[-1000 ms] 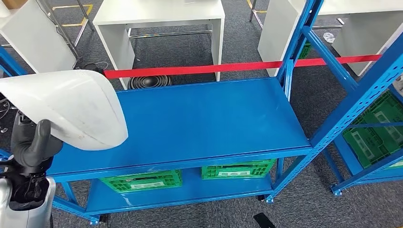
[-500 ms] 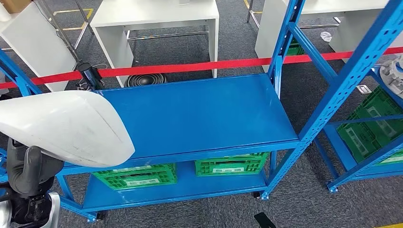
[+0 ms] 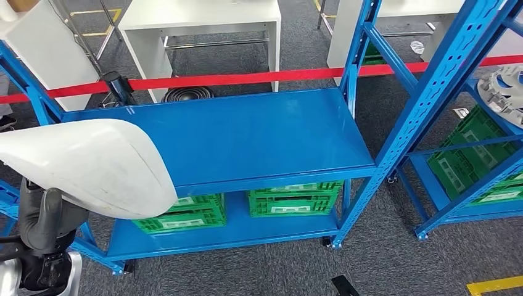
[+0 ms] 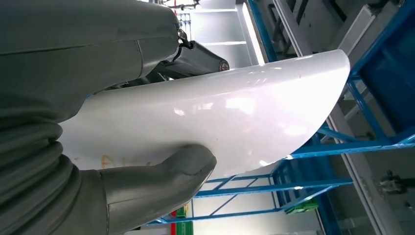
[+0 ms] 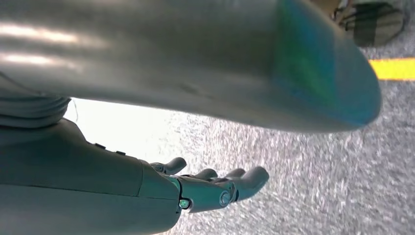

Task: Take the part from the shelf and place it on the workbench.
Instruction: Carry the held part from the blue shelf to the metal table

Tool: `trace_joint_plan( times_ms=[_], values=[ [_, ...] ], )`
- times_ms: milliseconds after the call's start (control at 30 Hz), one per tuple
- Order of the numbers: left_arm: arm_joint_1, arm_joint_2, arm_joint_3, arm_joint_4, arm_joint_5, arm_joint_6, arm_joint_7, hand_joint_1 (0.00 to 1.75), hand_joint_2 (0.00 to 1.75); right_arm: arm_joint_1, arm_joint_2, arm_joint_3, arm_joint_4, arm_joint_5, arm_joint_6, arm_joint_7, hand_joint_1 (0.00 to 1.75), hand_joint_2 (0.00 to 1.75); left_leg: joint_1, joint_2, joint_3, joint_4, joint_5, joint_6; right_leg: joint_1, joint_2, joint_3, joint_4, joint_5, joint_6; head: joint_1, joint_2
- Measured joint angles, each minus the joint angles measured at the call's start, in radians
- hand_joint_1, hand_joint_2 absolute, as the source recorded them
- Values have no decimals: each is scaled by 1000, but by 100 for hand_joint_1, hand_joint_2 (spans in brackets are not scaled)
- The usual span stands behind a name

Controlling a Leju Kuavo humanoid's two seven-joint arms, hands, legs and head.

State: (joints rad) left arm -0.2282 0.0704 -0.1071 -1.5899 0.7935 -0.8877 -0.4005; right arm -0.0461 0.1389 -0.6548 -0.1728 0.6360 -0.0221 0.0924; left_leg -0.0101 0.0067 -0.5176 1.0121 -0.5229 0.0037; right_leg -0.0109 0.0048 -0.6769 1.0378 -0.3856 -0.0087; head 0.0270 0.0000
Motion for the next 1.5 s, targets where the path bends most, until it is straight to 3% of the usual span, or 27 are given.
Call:
trace_joint_plan(
  times_ms=[67,167,200,233,267,333,400,433,500,567,667,700,767,800,867,933,967,1033,1100,1167,1200,1233,1267,1333,1400,1433,1500],
  values=[
    [-3,-3,-4,4,0,0,0,175,175,1,0,-3,0,0,0,0,0,0,5,3,-11,-11,28,13,-1,0,-13,27,-38,11,1,0],
    [-2,-5,-7,8,-5,-1,-2,175,175,0,-1,-4,0,-3,2,-2,0,0,9,7,-49,-14,67,22,-3,0,-57,192,-183,23,5,0],
    [1,-4,-7,8,-8,-2,-4,175,175,0,-1,-6,0,-5,1,1,0,0,9,8,-67,-12,79,22,-4,0,-62,245,-207,26,5,0],
    [4,-3,-7,9,-10,-3,-6,175,175,1,-1,-8,0,-7,1,8,0,0,9,9,-84,-9,90,20,-4,0,-52,270,-208,29,5,0],
    [8,-2,-7,10,-12,-4,-9,175,175,1,-2,-10,0,-10,0,16,0,0,10,10,-101,-6,101,18,-5,0,-25,262,-192,30,5,0],
    [14,1,-7,11,-18,-8,-19,175,175,0,-3,-17,0,-15,1,24,0,0,11,10,-132,4,120,10,-6,-1,75,149,-160,29,5,0],
    [21,4,-6,7,-35,-12,-32,175,175,-1,-4,-25,0,-19,3,18,0,0,10,10,-150,15,134,-1,-2,0,155,34,-167,18,6,0],
    [25,4,-6,4,-46,-13,-35,175,175,-1,-4,-28,0,-20,4,15,0,0,9,10,-154,17,141,-8,0,0,170,6,-176,10,6,0],
    [35,4,-6,-8,-59,-5,-27,175,175,3,-4,-32,0,-20,6,13,0,0,9,10,-155,12,157,-21,2,0,160,-3,-165,-8,8,0],
    [47,4,-8,-21,-58,12,-15,175,175,5,-4,-34,0,-19,13,13,0,0,13,5,-169,28,128,-33,-1,-4,142,-9,-139,-24,7,0],
    [64,13,-9,-37,-52,25,-12,175,175,7,-5,-36,0,-18,24,1,0,0,17,0,-202,180,-27,-49,-4,-6,97,-13,-96,-34,4,0],
    [69,17,-9,-40,-50,25,-12,175,175,8,-5,-36,0,-18,24,-3,0,0,18,-1,-207,240,-58,-52,-4,-6,81,-12,-83,-33,4,0],
    [78,21,-9,-44,-49,25,-13,175,175,9,-5,-36,0,-18,24,-7,0,0,18,-1,-180,289,-50,-53,-4,-7,47,-9,-57,-30,4,0],
    [80,23,-10,-46,-48,26,-12,175,175,10,-5,-36,0,-18,25,-8,0,0,18,-2,-143,262,-26,-51,-4,-7,31,-8,-45,-27,3,0],
    [79,25,-11,-52,-47,31,0,175,175,8,-4,-37,0,-18,30,-9,0,0,17,-6,-25,126,-10,-42,-2,-7,7,-3,-22,-19,4,0],
    [70,30,-15,-53,-39,40,16,175,175,7,-4,-37,0,-15,43,-10,0,0,12,-11,54,14,-35,-29,-1,-6,0,-5,-1,-8,3,0],
    [63,36,-19,-50,-32,43,19,175,175,6,-4,-37,0,-12,50,-12,0,0,8,-12,63,-9,-42,-22,-1,-5,0,-9,10,-1,1,0],
    [47,50,-28,-42,-21,47,11,175,175,7,-4,-37,0,-8,60,-19,0,0,8,-9,46,-13,-23,-2,-4,-4,-5,-15,22,13,-2,0],
    [32,63,-36,-34,-12,49,1,175,175,9,-4,-37,0,-8,61,-25,0,0,11,-3,22,-16,4,16,-5,-2,-25,27,-34,23,-1,0],
    [22,71,-44,-25,-4,51,-1,175,175,9,-4,-37,0,-7,62,-26,0,0,9,0,-12,-14,32,25,-6,-2,-60,149,-144,30,0,0],
    [18,74,-50,-20,0,53,0,175,175,9,-5,-37,0,-6,63,-27,0,0,8,1,-30,-12,47,26,-6,-2,-72,216,-181,31,0,0],
    [16,75,-56,-14,2,55,1,175,175,8,-6,-37,0,-6,64,-27,0,0,6,1,-49,-10,62,26,-5,-2,-74,267,-193,32,1,0],
    [15,77,-62,-9,2,58,2,175,175,8,-6,-37,0,-4,65,-27,0,0,5,2,-68,-6,76,25,-4,-2,-60,287,-180,30,1,0],
    [13,82,-69,-1,3,61,-4,175,175,7,-9,-37,0,-2,70,-33,0,0,3,3,-105,3,99,21,0,-2,23,218,-133,22,1,0],
    [14,87,-72,0,3,63,-21,175,175,4,-11,-37,0,1,74,-45,0,0,0,6,-130,14,117,13,8,-3,137,72,-144,7,0,0],
    [17,89,-72,-2,3,62,-30,175,175,2,-12,-37,0,1,75,-50,0,0,-1,8,-135,16,125,8,11,-3,172,18,-160,0,1,0],
    [29,90,-72,-10,2,61,-36,175,175,3,-12,-37,0,3,76,-51,0,0,0,11,-137,11,141,-4,15,-3,180,-17,-167,-11,2,0]
  ],
)
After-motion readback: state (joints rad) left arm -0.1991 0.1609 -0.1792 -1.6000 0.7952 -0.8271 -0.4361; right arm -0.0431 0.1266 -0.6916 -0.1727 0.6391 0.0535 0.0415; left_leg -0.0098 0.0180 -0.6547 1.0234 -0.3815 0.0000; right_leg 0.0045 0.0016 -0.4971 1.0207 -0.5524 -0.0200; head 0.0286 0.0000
